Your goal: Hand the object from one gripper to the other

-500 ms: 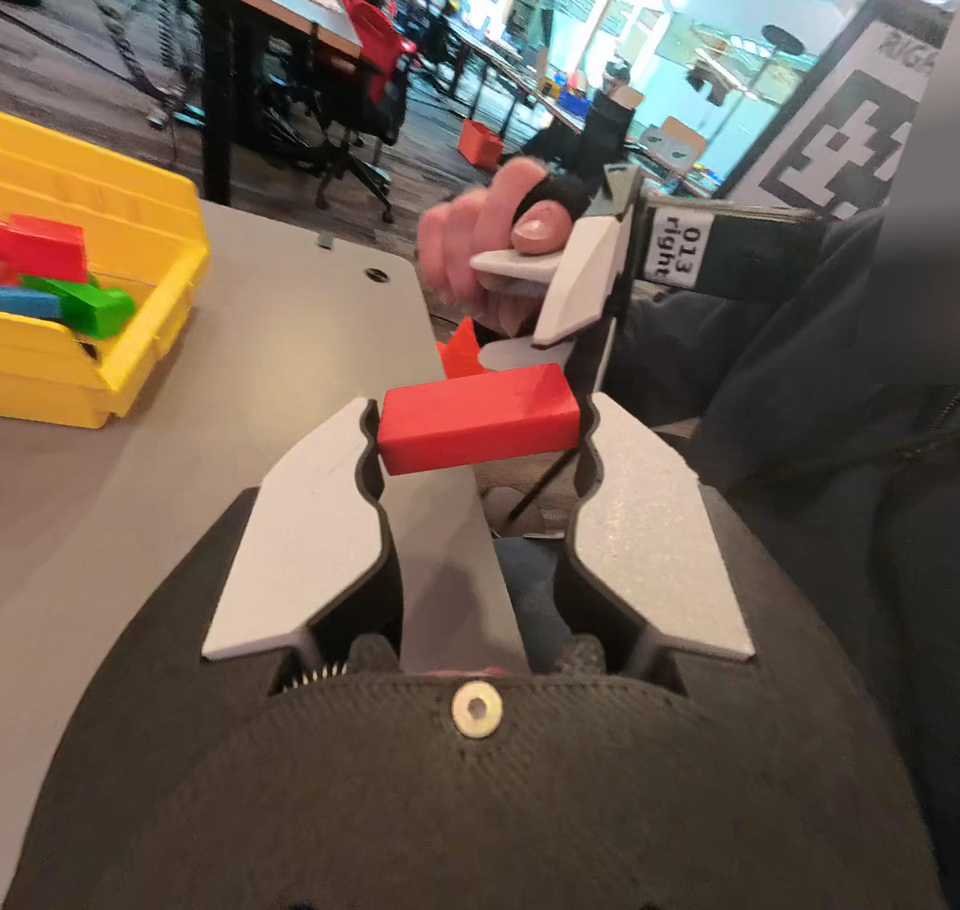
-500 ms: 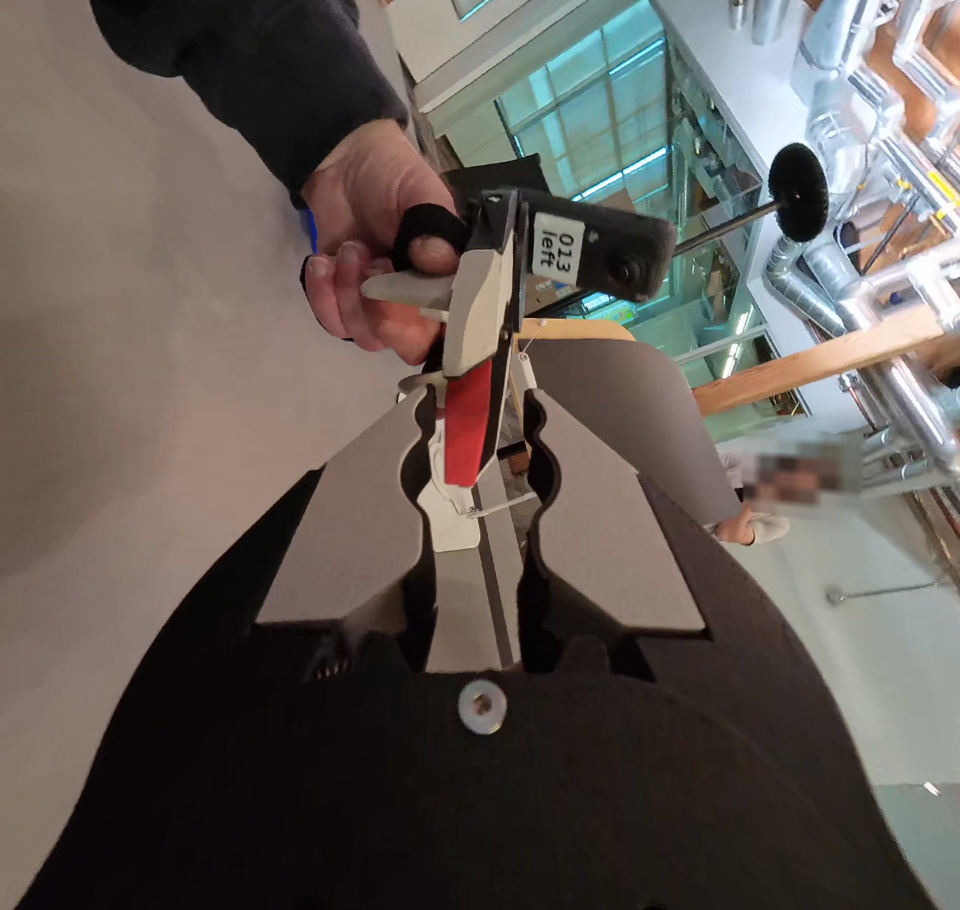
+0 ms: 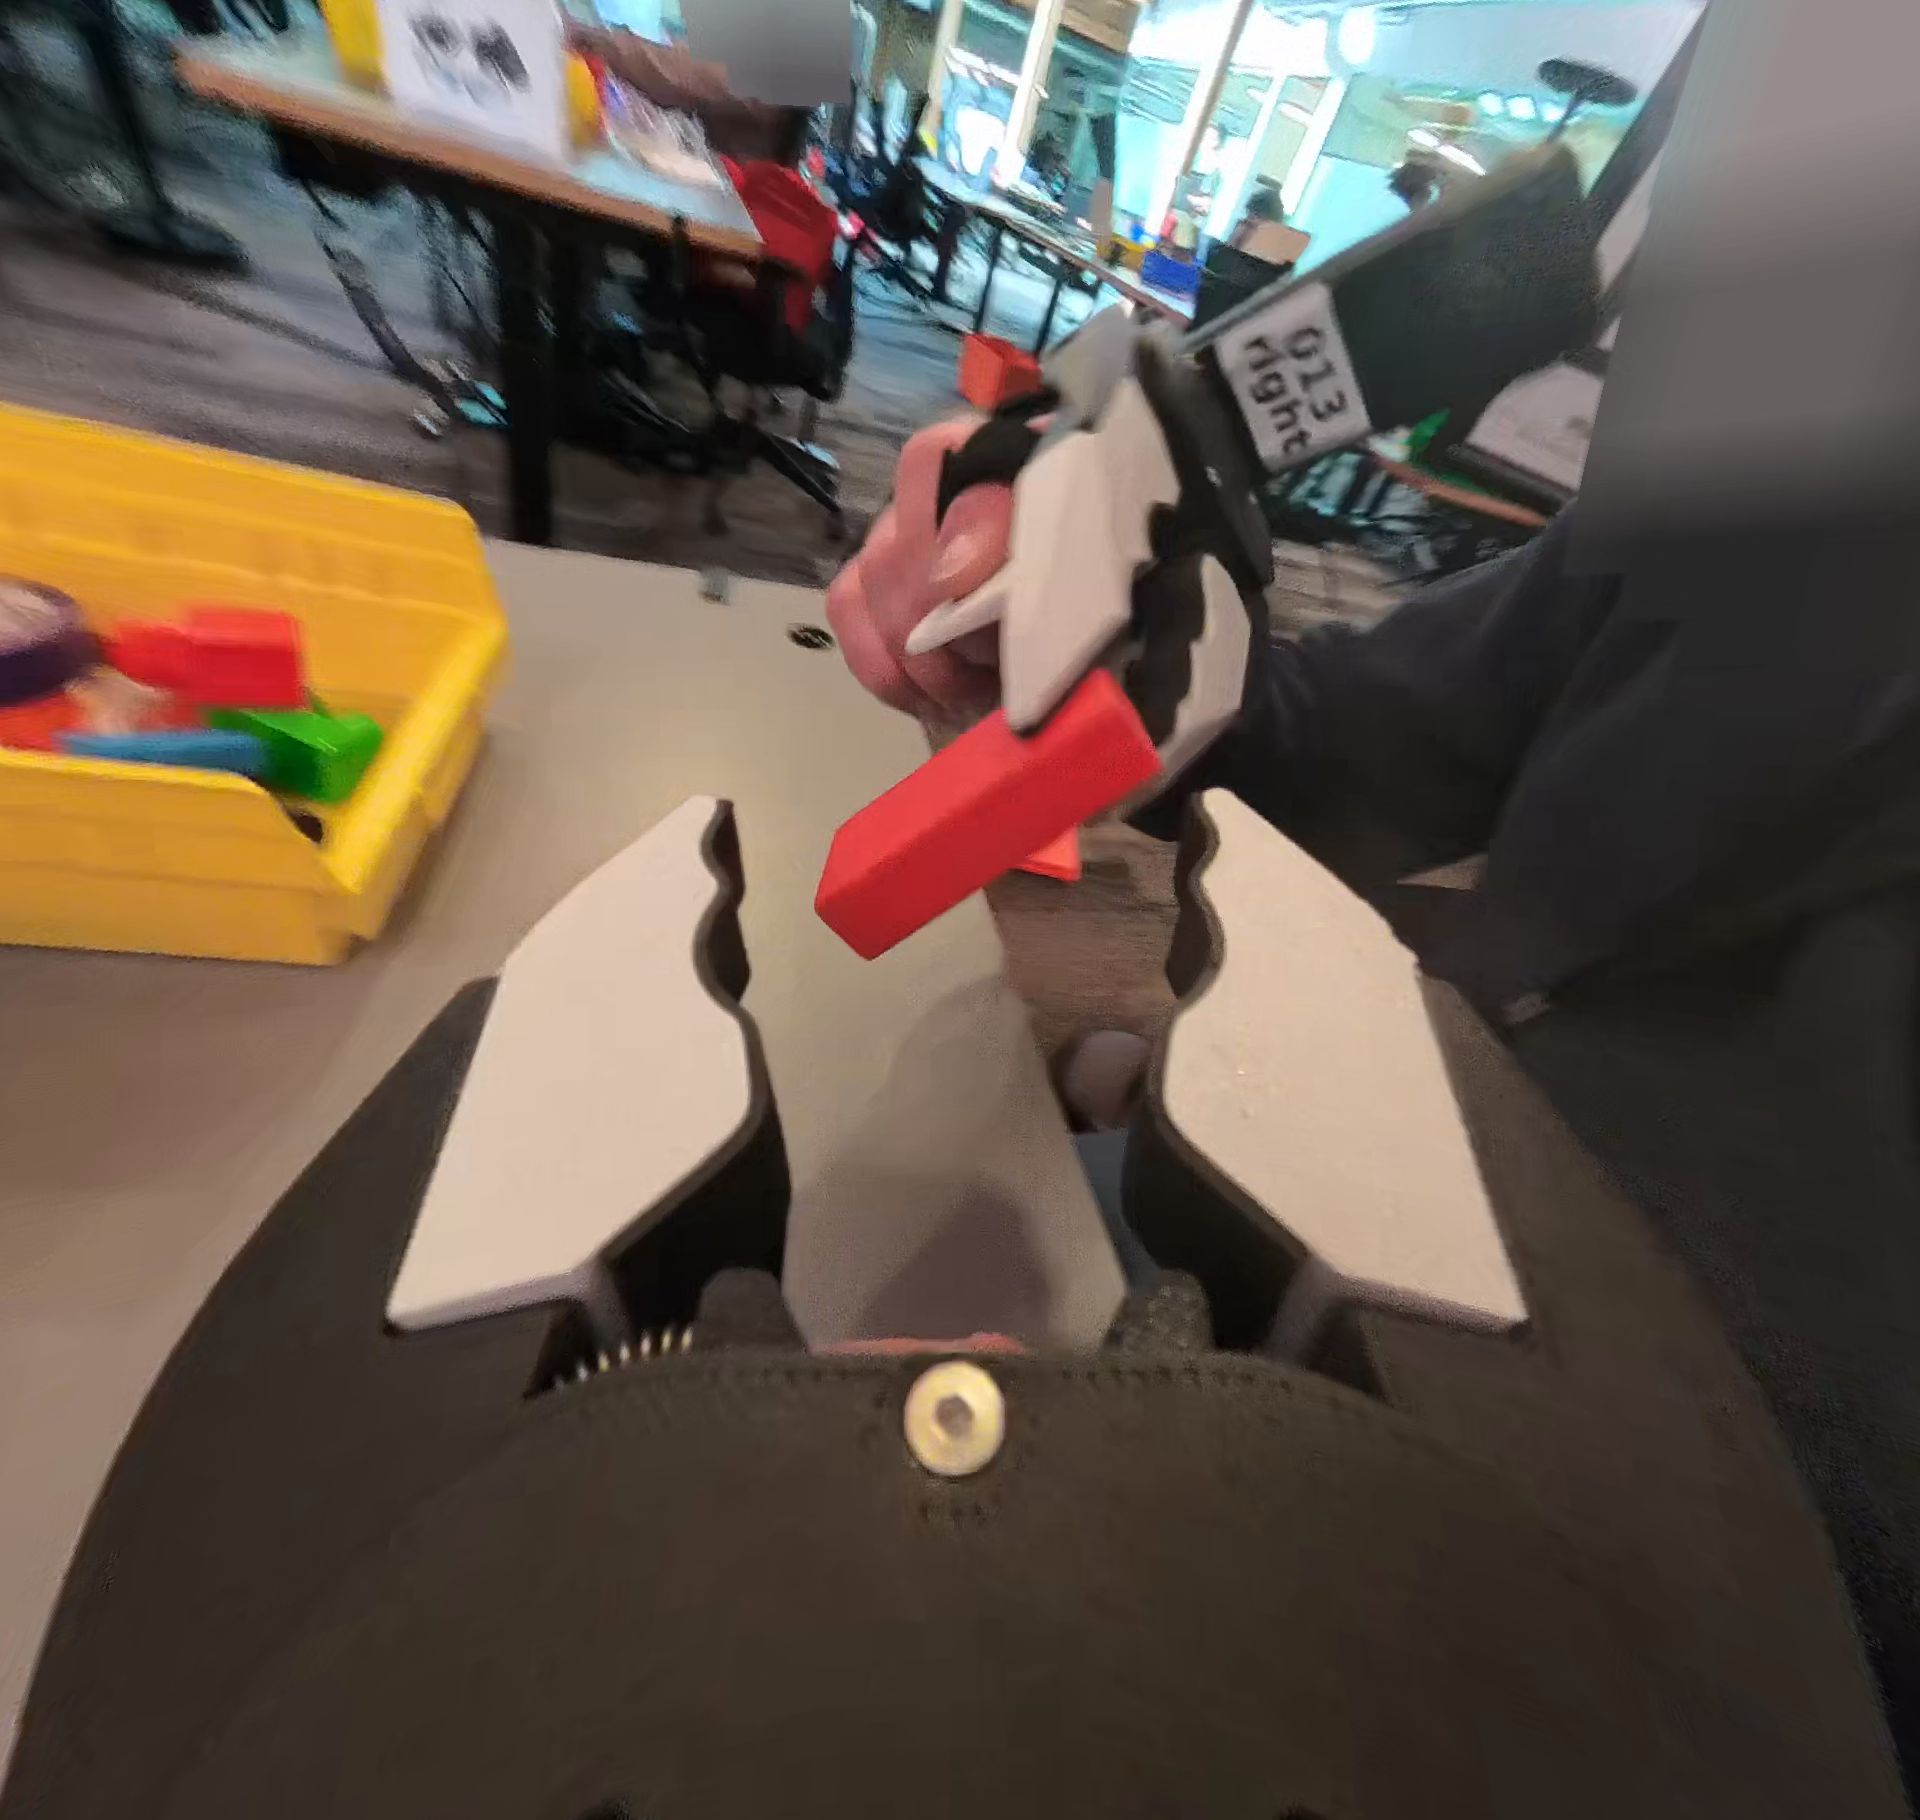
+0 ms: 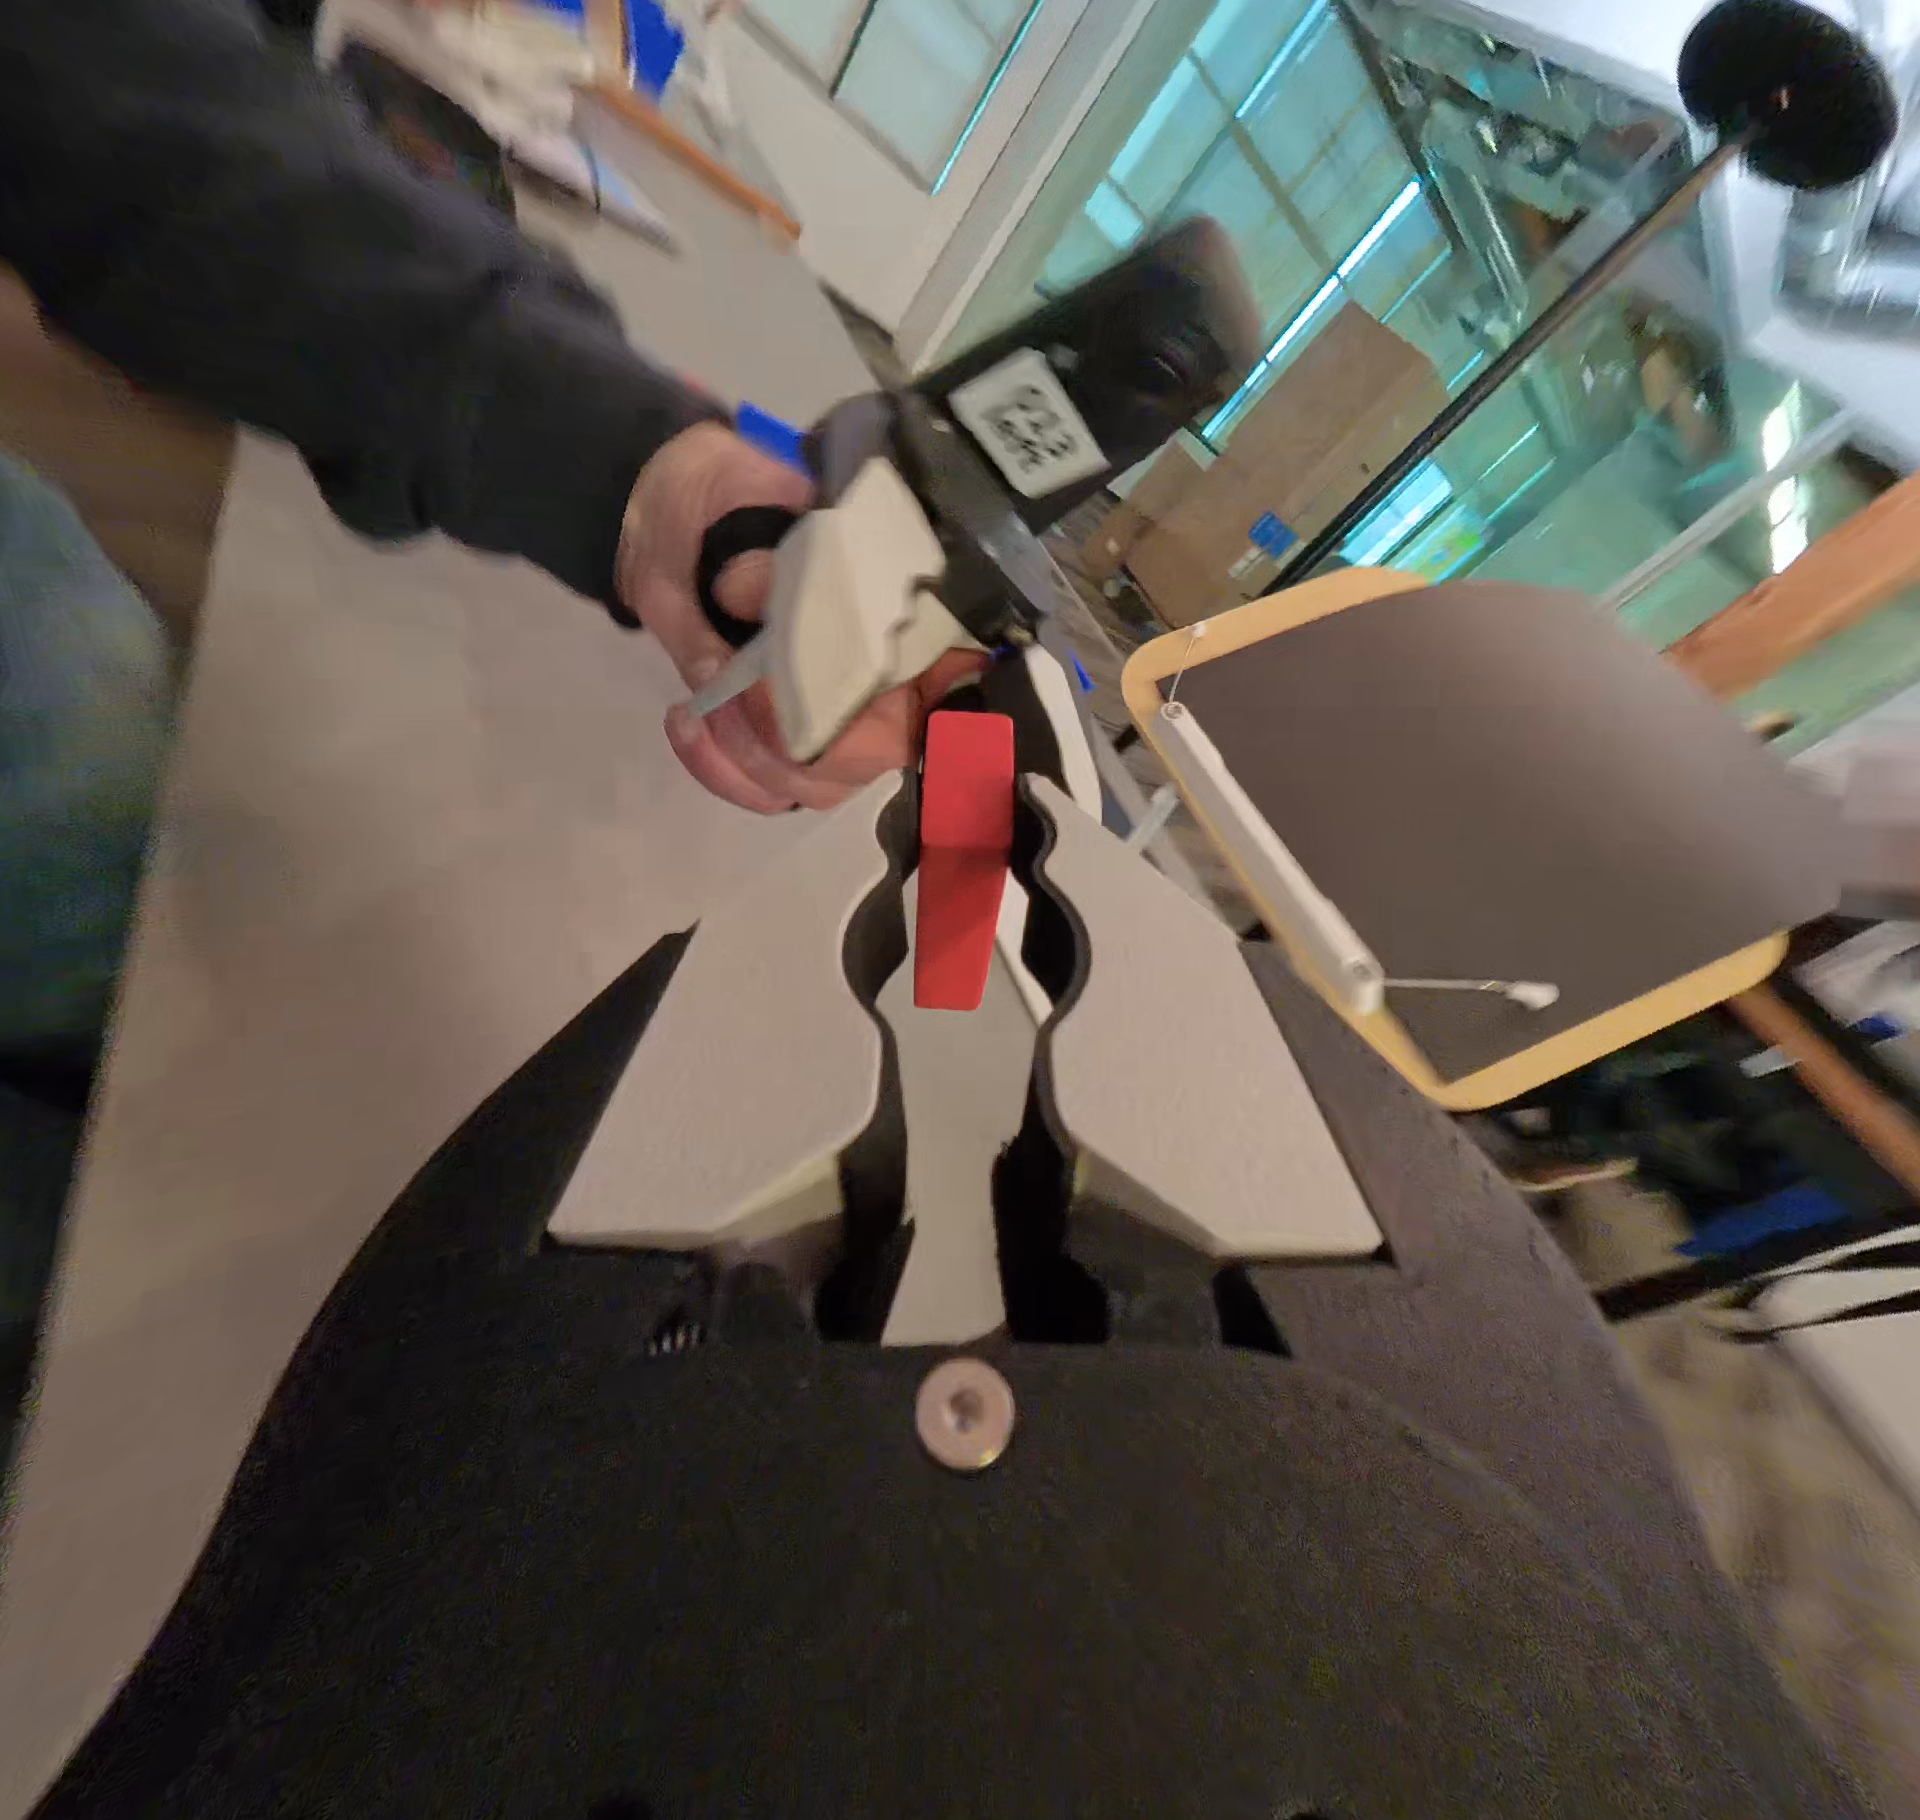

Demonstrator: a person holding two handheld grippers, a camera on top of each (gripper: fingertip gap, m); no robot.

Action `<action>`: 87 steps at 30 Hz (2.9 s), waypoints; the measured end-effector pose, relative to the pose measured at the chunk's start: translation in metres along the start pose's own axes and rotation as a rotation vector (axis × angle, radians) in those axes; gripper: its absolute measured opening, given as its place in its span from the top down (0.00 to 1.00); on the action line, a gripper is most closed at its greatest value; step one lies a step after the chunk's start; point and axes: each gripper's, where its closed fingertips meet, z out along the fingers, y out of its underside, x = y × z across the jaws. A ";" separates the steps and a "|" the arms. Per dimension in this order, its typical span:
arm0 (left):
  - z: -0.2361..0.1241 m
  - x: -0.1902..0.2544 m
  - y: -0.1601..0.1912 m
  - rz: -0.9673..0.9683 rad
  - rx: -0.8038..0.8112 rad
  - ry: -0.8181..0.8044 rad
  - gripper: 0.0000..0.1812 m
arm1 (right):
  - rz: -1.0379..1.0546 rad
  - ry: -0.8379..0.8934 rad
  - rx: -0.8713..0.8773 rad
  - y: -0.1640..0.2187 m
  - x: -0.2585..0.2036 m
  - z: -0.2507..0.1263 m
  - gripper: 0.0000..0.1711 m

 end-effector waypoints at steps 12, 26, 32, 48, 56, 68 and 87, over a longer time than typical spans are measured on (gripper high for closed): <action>0.000 -0.011 0.012 0.230 -0.076 -0.255 0.69 | 0.639 -0.253 0.210 0.002 0.023 -0.013 0.92; 0.016 -0.008 0.020 0.113 -0.049 -0.158 0.91 | 0.661 -0.288 0.215 0.008 0.015 -0.012 0.92; 0.011 -0.010 0.024 0.154 -0.156 -0.179 0.91 | 0.542 -0.292 0.082 0.015 0.006 -0.014 0.87; -0.009 -0.019 0.059 0.319 -0.872 -0.278 0.91 | -0.099 -0.369 -0.634 0.058 -0.017 -0.014 0.81; -0.006 -0.018 0.052 0.373 -0.880 -0.279 0.91 | 0.069 -0.369 -0.491 0.055 -0.020 -0.011 0.92; -0.004 -0.010 -0.004 0.196 -0.232 -0.231 0.76 | 0.604 -0.178 0.168 0.012 0.029 -0.023 0.92; 0.029 -0.002 -0.015 -0.035 0.308 -0.184 0.91 | 0.903 0.001 0.750 0.006 0.031 -0.026 0.92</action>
